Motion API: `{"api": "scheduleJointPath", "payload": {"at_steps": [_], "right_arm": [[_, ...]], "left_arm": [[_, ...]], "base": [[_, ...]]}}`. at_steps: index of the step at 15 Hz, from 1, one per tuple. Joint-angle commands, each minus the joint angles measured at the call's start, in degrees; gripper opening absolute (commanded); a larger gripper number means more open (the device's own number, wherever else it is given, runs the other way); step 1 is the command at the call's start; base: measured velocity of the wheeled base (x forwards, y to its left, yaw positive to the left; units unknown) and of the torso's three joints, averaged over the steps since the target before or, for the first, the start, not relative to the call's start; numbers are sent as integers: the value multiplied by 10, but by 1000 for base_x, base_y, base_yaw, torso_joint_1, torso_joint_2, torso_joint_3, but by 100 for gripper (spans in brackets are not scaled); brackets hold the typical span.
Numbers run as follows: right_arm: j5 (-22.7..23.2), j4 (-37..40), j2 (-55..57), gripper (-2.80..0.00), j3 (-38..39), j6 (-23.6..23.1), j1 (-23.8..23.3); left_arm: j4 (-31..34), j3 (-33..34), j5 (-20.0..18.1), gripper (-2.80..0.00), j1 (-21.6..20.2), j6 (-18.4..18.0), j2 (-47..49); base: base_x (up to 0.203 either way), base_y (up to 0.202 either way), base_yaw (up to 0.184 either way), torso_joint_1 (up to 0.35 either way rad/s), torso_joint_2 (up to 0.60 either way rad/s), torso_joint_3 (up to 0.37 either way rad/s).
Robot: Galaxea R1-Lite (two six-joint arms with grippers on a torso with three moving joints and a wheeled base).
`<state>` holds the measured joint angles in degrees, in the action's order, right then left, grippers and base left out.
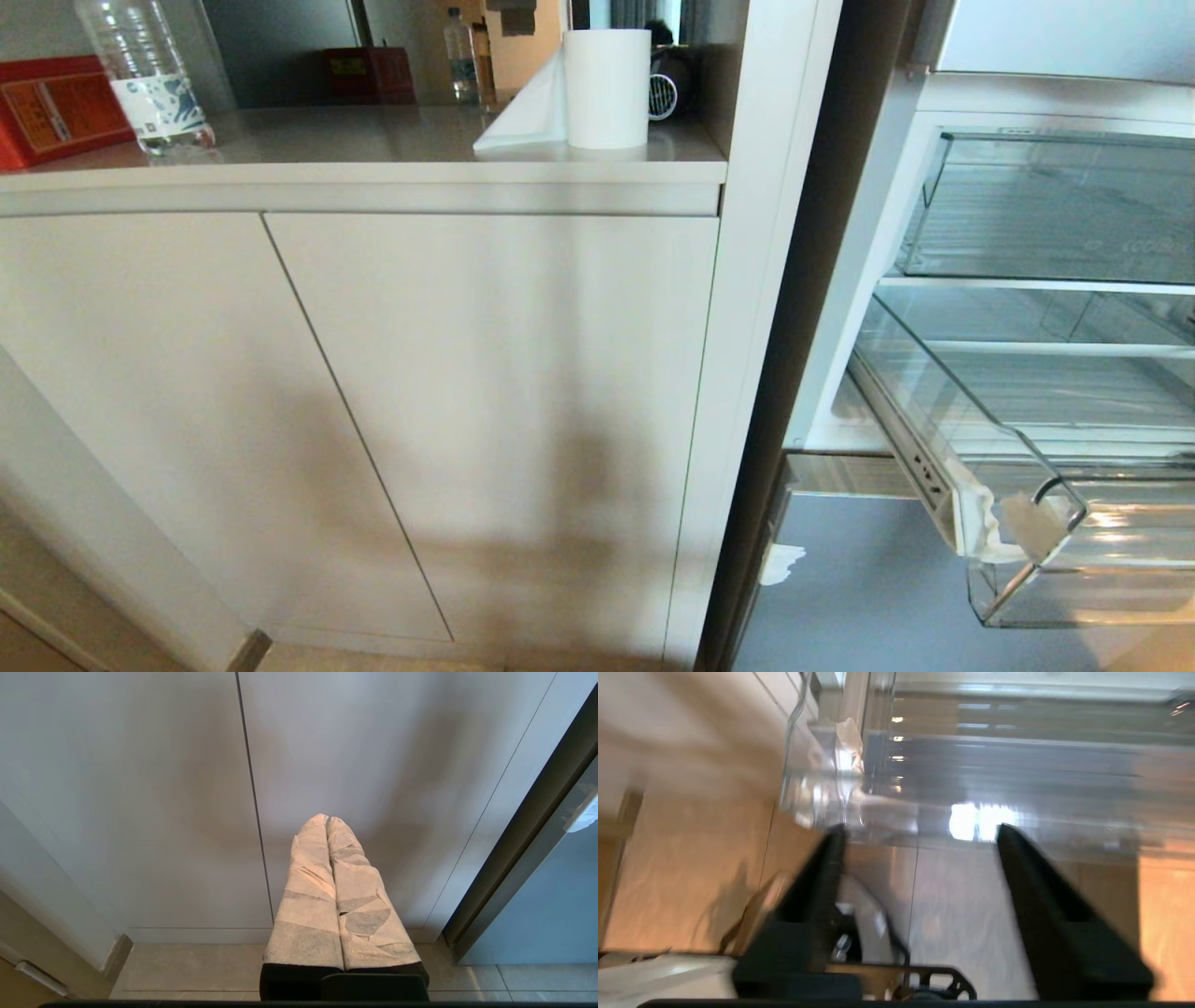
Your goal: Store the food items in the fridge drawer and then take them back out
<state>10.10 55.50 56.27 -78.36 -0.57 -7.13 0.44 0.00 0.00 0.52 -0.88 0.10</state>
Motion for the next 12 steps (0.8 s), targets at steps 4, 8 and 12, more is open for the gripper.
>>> {"api": "scheduleJointPath", "payload": {"at_steps": [4,8,12], "right_arm": [[-49,-137,-207,-280,217,8,0],[-62,-409,-281,-280,430,20,15],[-69,-583,-380,-280,587,-9,77]], "left_arm": [[0,0,0,-280,0,0,1],[0,0,0,-280,0,0,1],[0,0,0,-280,0,0,1]], "base": [[0,0,0,0,0,0],[0,0,0,0,0,0],[0,0,0,0,0,0]]}}
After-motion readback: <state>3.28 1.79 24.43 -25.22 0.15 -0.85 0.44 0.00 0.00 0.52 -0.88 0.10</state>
